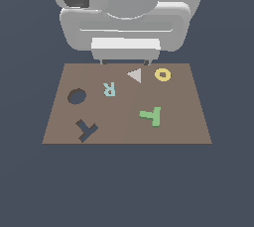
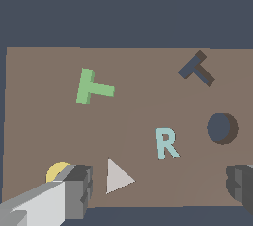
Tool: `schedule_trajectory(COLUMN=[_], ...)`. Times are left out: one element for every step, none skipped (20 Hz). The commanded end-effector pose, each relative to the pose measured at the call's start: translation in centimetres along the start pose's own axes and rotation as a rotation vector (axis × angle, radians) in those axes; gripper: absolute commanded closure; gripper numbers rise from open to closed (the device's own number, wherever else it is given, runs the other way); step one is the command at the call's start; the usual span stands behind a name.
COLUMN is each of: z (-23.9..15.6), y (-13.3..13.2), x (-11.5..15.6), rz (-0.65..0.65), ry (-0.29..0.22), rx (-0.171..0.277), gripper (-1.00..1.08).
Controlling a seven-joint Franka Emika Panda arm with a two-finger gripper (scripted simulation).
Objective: Insert a designated object into the corresponding slot on a board.
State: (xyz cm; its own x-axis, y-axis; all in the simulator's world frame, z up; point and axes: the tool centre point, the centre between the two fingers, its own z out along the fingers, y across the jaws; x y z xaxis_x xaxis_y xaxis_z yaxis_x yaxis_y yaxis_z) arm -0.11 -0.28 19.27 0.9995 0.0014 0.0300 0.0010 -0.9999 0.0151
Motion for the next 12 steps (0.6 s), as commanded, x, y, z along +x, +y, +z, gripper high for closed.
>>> schedule_trajectory(z=[0.0, 0.0, 0.1, 0.2, 0.4, 0.6, 0.9, 1.2, 1.5, 1.9, 2.4, 2.8], y=[0.0, 0.0, -0.1, -0.1, -0.2, -0.3, -0.5, -0.6, -0.8, -1.0, -1.3, -1.5], x=[0.0, 0.0, 0.0, 0.1, 0.1, 0.2, 0.3, 0.5, 0.6, 0.8, 0.9, 1.1], rz=[0.0, 0.0, 0.001, 0.003, 0.005, 0.007, 0.011, 0.014, 0.019, 0.024, 0.029, 0.035], ry=[0.0, 0.0, 0.0, 0.0, -0.001, -0.001, -0.002, -0.003, -0.003, -0.004, -0.005, -0.006], rx=[0.0, 0.0, 0.0, 0.0, 0.0, 0.0, 0.001, 0.001, 0.001, 0.002, 0.002, 0.002], gripper=[-0.92, -0.92, -0.92, -0.92, -0.92, -0.92, -0.92, -0.92, -0.92, -0.92, -0.92, -0.92])
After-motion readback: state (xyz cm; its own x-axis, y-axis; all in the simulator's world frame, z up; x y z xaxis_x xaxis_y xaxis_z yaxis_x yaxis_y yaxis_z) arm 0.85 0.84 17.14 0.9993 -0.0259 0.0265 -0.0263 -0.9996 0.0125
